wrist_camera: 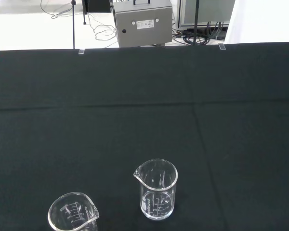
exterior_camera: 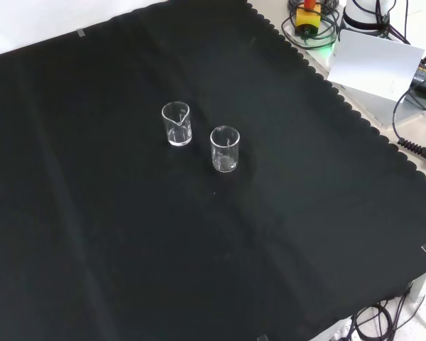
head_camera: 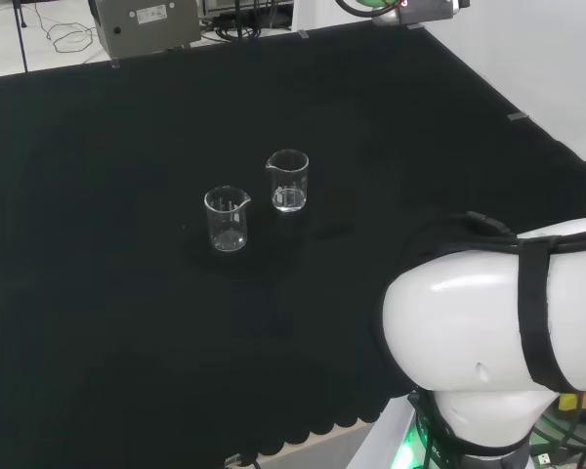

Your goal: Pick up the beaker on the right.

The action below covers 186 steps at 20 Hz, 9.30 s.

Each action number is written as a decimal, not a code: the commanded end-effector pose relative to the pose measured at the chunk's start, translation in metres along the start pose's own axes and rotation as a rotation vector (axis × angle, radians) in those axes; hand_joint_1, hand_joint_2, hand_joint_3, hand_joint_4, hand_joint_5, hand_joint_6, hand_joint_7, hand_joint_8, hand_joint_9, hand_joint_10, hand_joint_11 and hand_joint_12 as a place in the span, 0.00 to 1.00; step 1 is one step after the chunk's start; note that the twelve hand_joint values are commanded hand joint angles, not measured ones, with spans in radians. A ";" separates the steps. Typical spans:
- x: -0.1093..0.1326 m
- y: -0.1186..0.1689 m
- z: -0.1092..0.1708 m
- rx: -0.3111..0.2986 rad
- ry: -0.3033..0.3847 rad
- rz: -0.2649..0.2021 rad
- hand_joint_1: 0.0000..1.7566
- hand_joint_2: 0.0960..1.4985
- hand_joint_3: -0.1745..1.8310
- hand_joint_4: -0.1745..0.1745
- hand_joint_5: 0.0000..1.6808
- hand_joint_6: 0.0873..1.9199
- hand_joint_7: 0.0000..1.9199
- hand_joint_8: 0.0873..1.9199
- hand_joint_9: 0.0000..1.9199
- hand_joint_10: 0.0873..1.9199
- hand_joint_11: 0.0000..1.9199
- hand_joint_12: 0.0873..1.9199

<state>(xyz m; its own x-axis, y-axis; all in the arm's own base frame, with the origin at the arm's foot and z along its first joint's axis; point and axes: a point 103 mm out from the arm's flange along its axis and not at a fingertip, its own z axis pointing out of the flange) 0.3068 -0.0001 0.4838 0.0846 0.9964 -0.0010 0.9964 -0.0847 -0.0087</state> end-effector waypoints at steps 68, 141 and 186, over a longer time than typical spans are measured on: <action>-0.061 0.175 0.320 0.254 0.352 -0.154 0.50 0.34 0.41 0.32 0.27 0.00 0.13 0.33 0.23 0.32 0.06 0.71; -0.032 0.203 0.438 0.154 0.860 -0.418 0.55 0.27 0.41 0.30 0.33 0.01 0.22 0.39 0.29 0.30 0.05 0.70; -0.047 0.211 0.376 0.069 0.763 -0.338 0.82 0.27 0.53 0.00 0.72 0.37 0.70 0.32 0.80 0.21 0.60 0.36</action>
<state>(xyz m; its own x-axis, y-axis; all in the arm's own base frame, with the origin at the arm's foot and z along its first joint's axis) 0.5202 -0.0579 0.0831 -0.1971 0.6151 0.7634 0.9737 0.2138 0.0792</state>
